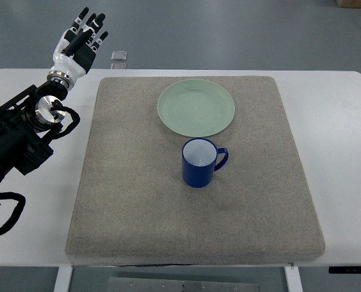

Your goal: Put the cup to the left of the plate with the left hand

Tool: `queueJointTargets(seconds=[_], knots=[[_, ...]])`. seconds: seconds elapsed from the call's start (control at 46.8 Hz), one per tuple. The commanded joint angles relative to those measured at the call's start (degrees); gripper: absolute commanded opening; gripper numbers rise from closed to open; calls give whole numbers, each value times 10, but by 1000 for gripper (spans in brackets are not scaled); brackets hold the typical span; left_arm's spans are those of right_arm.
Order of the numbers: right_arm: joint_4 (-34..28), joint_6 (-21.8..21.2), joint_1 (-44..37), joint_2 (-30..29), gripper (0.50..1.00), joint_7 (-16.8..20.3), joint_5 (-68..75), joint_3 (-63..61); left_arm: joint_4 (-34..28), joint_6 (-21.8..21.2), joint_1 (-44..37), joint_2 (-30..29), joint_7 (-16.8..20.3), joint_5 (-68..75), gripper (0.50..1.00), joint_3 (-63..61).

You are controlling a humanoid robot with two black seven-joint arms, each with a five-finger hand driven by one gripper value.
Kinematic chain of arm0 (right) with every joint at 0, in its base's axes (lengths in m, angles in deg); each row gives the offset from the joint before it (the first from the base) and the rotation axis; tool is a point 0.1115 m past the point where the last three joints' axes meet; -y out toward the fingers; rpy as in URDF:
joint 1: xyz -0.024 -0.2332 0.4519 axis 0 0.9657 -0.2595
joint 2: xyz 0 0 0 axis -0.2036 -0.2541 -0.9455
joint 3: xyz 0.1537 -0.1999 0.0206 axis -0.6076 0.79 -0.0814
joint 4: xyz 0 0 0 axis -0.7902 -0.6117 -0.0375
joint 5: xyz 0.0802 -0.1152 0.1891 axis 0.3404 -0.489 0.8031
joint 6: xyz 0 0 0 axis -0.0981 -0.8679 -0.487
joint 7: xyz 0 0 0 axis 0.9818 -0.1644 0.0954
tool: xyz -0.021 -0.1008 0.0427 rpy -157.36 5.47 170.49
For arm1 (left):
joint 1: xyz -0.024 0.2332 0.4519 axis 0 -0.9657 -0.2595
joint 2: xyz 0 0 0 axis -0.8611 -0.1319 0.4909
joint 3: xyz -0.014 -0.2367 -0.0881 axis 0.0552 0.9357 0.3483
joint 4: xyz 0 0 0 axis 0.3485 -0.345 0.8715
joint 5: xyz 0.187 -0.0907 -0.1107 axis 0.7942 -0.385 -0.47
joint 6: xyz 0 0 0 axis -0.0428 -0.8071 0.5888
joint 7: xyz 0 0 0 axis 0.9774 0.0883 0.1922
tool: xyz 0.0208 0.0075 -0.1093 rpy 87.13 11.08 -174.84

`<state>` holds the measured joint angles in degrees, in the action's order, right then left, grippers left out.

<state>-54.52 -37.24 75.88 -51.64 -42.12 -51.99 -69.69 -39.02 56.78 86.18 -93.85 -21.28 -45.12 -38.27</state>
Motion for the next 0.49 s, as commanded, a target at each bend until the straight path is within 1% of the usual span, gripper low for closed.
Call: queueJointTargets(seconds=[0.0,0.47], knots=[[0,0,0,0,934,0,0,0,0,0,0,0,1,0,994,0],[0,0,0,0,934,0,0,0,0,-2,1,0,2,-3,994,4]])
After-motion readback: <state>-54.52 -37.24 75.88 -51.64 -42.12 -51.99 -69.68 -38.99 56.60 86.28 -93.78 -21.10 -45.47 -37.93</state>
